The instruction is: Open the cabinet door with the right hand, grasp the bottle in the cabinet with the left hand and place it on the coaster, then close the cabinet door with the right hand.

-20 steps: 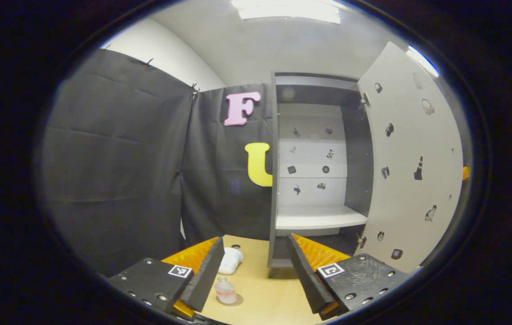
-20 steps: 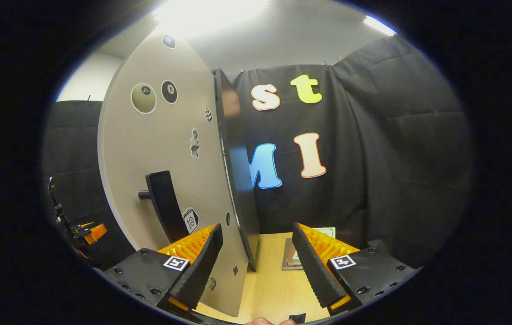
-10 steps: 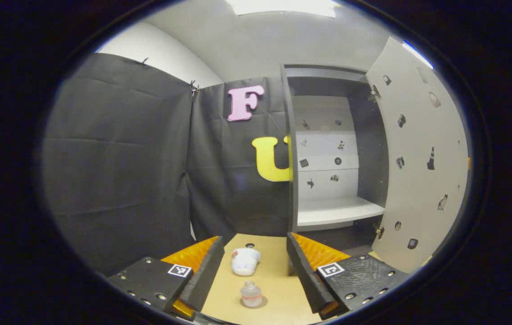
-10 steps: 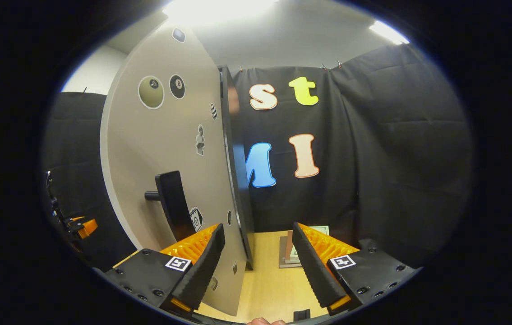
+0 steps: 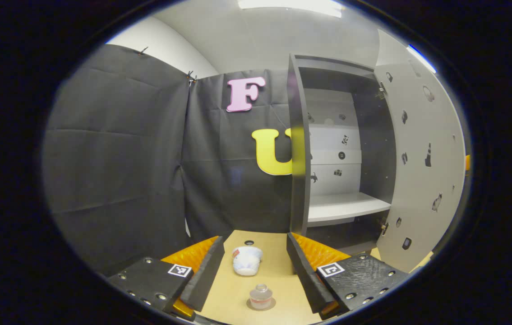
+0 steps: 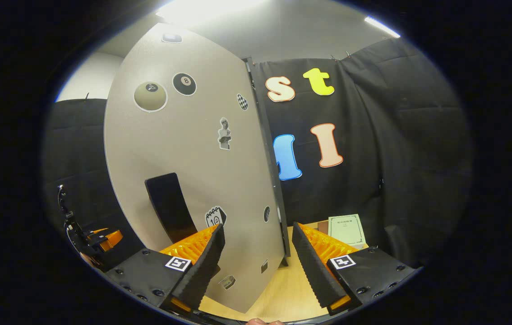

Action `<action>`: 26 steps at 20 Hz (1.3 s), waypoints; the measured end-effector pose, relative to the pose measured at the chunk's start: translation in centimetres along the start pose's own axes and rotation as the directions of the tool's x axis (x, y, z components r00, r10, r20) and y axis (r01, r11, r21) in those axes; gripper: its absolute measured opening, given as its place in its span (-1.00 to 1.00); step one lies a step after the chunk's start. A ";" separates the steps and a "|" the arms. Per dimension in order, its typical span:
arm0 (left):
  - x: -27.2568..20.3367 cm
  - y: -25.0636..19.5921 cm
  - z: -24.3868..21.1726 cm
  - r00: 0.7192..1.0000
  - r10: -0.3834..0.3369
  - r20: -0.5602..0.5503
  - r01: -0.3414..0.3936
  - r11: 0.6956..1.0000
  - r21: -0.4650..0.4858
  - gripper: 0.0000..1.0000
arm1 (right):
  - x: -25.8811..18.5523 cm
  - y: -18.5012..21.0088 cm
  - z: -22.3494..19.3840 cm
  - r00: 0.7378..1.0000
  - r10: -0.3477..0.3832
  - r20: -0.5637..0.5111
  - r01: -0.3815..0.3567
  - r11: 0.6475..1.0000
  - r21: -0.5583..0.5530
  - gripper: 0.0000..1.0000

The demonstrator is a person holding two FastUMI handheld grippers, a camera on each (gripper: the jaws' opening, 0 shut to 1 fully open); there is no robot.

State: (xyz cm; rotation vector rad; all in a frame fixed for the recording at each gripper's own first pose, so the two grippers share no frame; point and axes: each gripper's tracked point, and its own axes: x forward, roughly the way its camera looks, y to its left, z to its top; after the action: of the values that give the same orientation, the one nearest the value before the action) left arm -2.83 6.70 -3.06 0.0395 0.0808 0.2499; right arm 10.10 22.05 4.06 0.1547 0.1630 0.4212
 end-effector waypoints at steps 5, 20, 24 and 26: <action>1.9 1.5 -1.1 1.000 -0.031 -0.006 0.031 1.000 0.003 0.69 | 2.3 4.5 -0.3 1.000 0.023 0.001 -0.023 0.999 -0.033 0.92; 0.5 6.8 0.2 1.000 0.011 0.011 -0.011 0.999 -0.052 0.67 | 9.0 15.3 -0.8 0.988 0.151 0.005 -0.149 0.977 -0.154 0.86; -1.0 5.3 3.1 0.996 0.057 0.063 -0.058 0.998 0.008 0.67 | 9.1 12.2 -0.2 0.992 0.125 0.029 -0.113 0.957 -0.268 0.95; -1.6 2.9 4.3 0.994 0.038 0.100 -0.039 0.999 0.010 0.67 | 8.4 10.6 0.2 0.990 0.137 0.037 -0.121 0.948 -0.294 0.96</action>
State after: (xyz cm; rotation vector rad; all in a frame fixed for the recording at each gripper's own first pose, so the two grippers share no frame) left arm -4.70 9.02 1.49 0.0657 -0.0179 0.2855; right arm 13.52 35.11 5.09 -0.1137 0.0332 0.5660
